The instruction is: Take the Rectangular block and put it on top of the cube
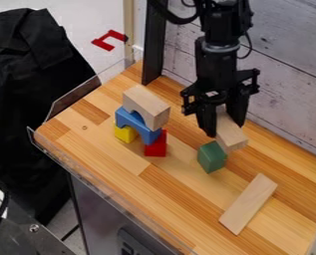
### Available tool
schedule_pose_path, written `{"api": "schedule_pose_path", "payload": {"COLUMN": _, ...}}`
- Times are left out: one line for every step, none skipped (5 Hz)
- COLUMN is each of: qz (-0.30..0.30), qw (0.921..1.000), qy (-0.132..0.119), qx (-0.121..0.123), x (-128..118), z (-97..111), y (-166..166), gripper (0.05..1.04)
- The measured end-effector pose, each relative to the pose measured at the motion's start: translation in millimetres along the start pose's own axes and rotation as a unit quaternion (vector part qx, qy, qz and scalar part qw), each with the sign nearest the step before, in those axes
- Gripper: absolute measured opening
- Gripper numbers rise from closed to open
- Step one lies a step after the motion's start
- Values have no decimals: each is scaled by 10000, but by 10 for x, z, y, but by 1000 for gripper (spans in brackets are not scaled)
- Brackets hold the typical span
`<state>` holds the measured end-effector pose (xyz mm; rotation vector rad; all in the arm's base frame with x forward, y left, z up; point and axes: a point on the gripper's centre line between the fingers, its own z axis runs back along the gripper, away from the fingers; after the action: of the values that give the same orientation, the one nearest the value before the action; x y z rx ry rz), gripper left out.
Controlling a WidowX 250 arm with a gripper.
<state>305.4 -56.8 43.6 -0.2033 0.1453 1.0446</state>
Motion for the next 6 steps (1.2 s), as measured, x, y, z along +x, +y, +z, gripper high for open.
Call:
{"api": "schedule_pose_path", "payload": {"qz": 0, "qw": 10000, "qy": 42, "qx": -22, "x": 30, "z": -64, "y": 40, "gripper": 563}}
{"api": "schedule_pose_path", "payload": {"qz": -45, "qw": 9998, "qy": 175, "qx": 39, "x": 17, "z": -168, "y": 47, "gripper": 563}}
{"api": "schedule_pose_path", "payload": {"qz": -129, "qw": 9997, "qy": 197, "qx": 76, "x": 4, "z": -190, "y": 51, "gripper": 563}}
{"api": "schedule_pose_path", "payload": {"qz": -156, "qw": 9994, "qy": 215, "qx": 207, "x": 10, "z": -251, "y": 84, "gripper": 563}}
{"api": "schedule_pose_path", "payload": {"qz": -164, "qw": 9991, "qy": 232, "qx": 319, "x": 19, "z": -297, "y": 106, "gripper": 563}}
{"api": "schedule_pose_path", "payload": {"qz": -182, "qw": 9987, "qy": 239, "qx": 419, "x": 42, "z": -338, "y": 113, "gripper": 563}}
